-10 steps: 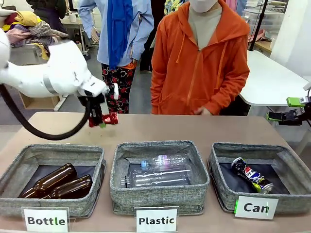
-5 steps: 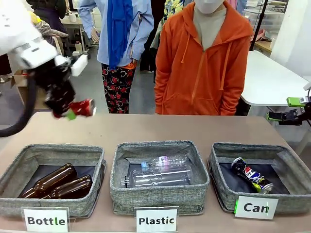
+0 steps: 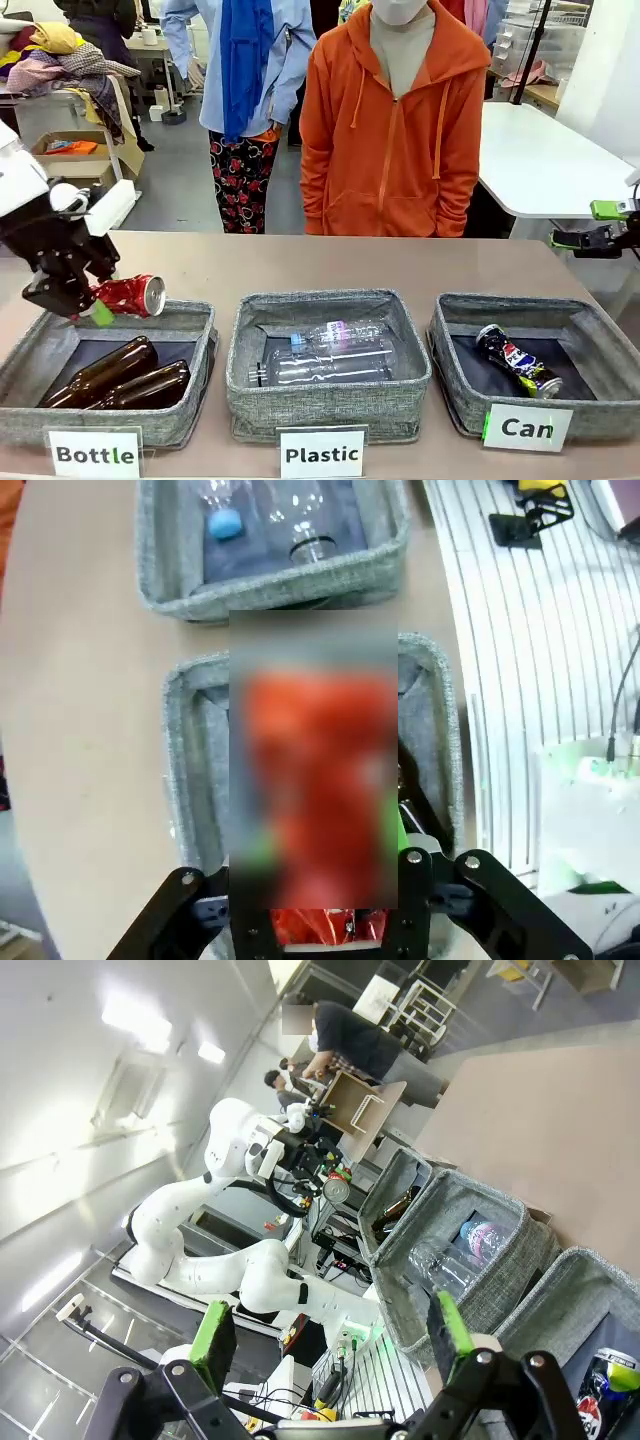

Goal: Sort the can waste into the basket.
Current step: Pick up the can waste from the table and place it in the right Fabric basket.

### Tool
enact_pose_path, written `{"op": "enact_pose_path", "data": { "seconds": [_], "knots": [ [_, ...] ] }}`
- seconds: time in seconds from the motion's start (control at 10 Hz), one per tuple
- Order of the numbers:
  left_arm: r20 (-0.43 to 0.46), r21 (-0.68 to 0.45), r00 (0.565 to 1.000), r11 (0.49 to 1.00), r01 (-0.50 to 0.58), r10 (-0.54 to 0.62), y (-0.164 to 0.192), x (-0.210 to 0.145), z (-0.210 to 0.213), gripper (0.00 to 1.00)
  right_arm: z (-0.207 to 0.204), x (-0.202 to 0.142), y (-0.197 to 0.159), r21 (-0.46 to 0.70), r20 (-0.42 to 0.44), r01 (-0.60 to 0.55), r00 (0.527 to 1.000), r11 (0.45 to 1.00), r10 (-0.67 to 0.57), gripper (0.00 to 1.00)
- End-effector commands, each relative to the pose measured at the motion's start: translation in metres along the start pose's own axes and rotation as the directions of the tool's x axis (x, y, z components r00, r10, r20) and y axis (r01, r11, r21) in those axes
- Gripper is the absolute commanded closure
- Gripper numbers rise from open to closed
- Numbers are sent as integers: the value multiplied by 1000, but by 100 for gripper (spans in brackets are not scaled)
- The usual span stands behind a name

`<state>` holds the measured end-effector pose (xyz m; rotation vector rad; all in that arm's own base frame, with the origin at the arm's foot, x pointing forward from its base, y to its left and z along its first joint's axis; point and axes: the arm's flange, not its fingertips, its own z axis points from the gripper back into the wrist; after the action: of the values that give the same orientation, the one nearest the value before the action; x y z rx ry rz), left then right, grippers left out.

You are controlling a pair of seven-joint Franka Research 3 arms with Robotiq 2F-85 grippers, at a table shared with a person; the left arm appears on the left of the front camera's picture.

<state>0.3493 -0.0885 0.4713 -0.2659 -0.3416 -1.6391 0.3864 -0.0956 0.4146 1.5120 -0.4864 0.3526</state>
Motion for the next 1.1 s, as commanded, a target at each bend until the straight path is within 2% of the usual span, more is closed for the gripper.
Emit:
{"op": "enact_pose_path", "data": {
  "seconds": [0.0,0.1,0.2,0.3,0.4,0.5,0.6,0.7,0.9,1.0],
  "knots": [
    [-20,-16,1000,1000,-7,6,22,6,8,100,0,-2,3,8,1,-12,1000,1000,12,0],
    [-20,-16,1000,1000,-7,6,22,6,8,100,0,-2,3,8,1,-12,1000,1000,12,0],
    [-6,-1,1000,1000,5,-5,9,3,3,59,0,0,0,0,0,0,1000,1000,0,0],
    [73,20,997,1000,13,-14,19,42,-1,59,3,-5,16,-47,-53,-11,999,999,9,0],
    [116,29,992,998,53,-56,24,86,-5,59,17,-9,27,-105,-57,27,998,994,-33,0],
    [137,8,985,995,102,-103,34,129,-6,59,40,-10,39,-124,-24,82,996,989,-85,0],
    [160,-16,974,986,167,-162,45,185,-16,59,75,-21,53,-178,-10,91,995,980,-94,0],
    [174,-27,966,980,199,-192,56,224,-21,59,96,-32,63,-231,1,80,997,970,-82,0],
    [310,-59,945,990,127,-103,76,344,-45,59,146,-62,75,-368,-7,30,999,929,-35,0],
    [319,-82,941,986,146,-113,79,404,-62,59,168,-75,77,-392,21,21,1000,920,-14,0]
  ]
}}
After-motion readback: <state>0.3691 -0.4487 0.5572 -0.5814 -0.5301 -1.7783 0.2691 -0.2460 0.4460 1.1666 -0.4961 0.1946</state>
